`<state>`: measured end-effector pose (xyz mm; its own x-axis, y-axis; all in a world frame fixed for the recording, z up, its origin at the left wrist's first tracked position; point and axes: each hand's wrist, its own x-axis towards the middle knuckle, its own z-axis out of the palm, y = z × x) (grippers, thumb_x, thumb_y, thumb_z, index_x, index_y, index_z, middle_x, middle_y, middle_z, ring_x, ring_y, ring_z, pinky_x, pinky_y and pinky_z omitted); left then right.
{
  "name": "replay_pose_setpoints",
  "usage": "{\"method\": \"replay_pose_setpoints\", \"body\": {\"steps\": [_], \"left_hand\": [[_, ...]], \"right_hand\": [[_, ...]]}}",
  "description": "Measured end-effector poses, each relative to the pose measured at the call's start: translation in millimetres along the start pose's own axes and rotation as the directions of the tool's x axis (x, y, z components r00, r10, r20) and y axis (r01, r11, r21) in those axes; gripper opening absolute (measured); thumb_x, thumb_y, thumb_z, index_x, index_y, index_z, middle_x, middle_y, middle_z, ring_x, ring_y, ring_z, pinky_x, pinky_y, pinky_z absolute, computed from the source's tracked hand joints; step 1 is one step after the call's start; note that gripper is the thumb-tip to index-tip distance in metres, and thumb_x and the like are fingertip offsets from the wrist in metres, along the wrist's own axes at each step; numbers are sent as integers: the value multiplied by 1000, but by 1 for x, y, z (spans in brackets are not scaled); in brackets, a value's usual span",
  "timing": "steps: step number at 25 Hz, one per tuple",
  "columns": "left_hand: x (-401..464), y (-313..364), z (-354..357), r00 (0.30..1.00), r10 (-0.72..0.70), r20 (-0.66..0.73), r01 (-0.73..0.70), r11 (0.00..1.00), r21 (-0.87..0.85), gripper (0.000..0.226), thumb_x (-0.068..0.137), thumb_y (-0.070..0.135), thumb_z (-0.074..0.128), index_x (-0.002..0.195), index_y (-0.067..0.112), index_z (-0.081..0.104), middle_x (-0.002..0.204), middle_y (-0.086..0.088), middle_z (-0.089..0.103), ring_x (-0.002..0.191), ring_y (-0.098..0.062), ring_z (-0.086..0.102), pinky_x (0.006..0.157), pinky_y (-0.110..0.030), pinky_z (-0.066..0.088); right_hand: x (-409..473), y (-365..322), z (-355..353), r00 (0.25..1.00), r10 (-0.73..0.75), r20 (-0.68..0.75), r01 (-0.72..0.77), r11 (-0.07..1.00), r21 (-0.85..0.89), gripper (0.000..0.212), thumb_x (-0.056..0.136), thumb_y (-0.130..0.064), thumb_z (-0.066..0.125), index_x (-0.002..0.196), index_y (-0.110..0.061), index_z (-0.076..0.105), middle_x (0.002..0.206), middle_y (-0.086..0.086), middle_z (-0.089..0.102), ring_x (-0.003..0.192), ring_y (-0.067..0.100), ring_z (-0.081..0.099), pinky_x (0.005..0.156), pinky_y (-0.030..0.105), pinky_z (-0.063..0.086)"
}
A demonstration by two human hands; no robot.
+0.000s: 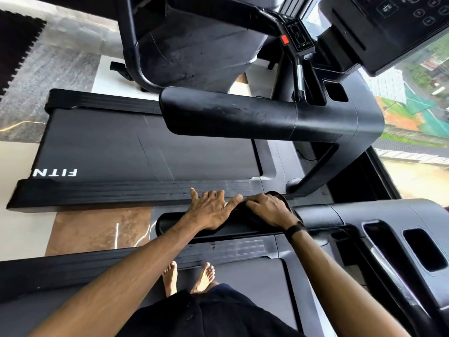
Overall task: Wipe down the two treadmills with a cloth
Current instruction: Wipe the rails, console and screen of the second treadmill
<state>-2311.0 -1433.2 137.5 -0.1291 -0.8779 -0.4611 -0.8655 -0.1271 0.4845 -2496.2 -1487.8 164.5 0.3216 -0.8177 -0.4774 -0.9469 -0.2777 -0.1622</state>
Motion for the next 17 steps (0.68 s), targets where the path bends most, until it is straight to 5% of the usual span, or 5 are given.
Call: {"method": "replay_pose_setpoints", "body": {"steps": [5, 8, 11, 14, 17], "left_hand": [[-1, 0, -1, 1000, 10, -2, -10, 999, 34, 97, 86, 74, -5, 147, 9, 34, 141, -15, 50, 139, -30, 41, 116, -68, -2], [-1, -1, 1, 999, 25, 22, -26, 998, 54, 103, 81, 75, -8, 152, 9, 27, 145, -16, 47, 141, -30, 38, 116, -69, -4], [0, -1, 1, 999, 36, 31, -38, 997, 68, 104, 80, 76, -9, 153, 10, 25, 147, -16, 45, 142, -30, 37, 115, -69, -5], [0, -1, 2, 999, 32, 25, -34, 998, 51, 99, 86, 76, -4, 154, 10, 24, 148, -15, 44, 143, -30, 34, 115, -68, -7], [0, -1, 2, 998, 39, 39, -42, 998, 54, 104, 79, 77, -8, 151, 11, 28, 144, -14, 46, 142, -30, 35, 116, -67, -7]], "right_hand": [[-50, 46, 3, 922, -164, -352, 199, 978, 65, 55, 76, -38, 41, 121, -25, 70, 125, -4, 70, 118, 19, 62, 103, 35, 45], [-22, 70, -29, 985, 109, -133, -108, 994, 19, 47, 85, -49, 37, 112, -33, 72, 121, 3, 71, 115, 27, 62, 93, 37, 46], [16, 55, -35, 932, 333, 146, -326, 943, -70, 48, 92, -55, 43, 115, -21, 68, 131, 12, 62, 123, 31, 56, 96, 40, 40], [19, 17, -20, 968, 216, 126, -203, 974, -104, 38, 93, -49, 44, 105, -23, 69, 125, 13, 65, 116, 33, 59, 87, 38, 39], [-22, -2, 2, 987, -2, -163, 5, 1000, 19, 44, 85, -45, 38, 111, -30, 70, 114, 4, 72, 109, 27, 63, 86, 37, 46]]}}
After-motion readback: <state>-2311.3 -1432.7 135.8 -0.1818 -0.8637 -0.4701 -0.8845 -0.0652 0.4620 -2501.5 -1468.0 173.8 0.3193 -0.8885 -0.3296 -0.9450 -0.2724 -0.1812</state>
